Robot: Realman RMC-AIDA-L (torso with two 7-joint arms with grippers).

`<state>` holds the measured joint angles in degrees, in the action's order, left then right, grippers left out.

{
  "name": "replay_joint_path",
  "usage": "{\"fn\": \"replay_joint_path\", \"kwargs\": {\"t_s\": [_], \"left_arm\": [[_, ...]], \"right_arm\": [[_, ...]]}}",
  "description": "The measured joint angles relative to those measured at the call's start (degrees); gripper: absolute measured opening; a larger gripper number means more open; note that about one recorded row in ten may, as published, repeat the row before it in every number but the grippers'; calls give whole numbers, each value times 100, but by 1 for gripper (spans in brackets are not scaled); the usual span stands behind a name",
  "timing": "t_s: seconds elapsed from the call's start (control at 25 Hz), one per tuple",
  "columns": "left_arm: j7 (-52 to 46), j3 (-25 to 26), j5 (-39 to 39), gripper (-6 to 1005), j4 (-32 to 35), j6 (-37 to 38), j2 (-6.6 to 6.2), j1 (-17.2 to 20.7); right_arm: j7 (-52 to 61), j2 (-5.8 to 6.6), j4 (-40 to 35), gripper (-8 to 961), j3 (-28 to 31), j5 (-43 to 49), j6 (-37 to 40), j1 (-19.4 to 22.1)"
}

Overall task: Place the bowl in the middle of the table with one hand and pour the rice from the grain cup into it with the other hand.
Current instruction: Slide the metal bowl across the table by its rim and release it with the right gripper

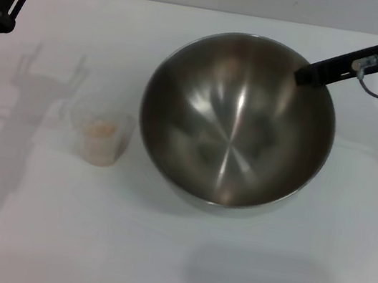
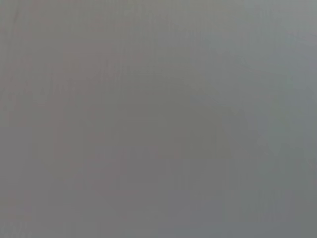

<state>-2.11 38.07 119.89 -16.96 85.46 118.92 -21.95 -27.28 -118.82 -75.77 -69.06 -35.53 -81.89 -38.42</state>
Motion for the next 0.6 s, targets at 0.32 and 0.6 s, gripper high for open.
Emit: {"fn": "replay_joint_path", "kwargs": {"t_s": [0.32,0.6], "left_arm": [[0,-24,0,806,0,6,8,-2],[0,-28,-1,805,0,15,9,-2]], "right_arm": [[-237,-10,489,21,-60,-439,161,-34],[-380,-9,963,22,-48,-596,462,-45]]}}
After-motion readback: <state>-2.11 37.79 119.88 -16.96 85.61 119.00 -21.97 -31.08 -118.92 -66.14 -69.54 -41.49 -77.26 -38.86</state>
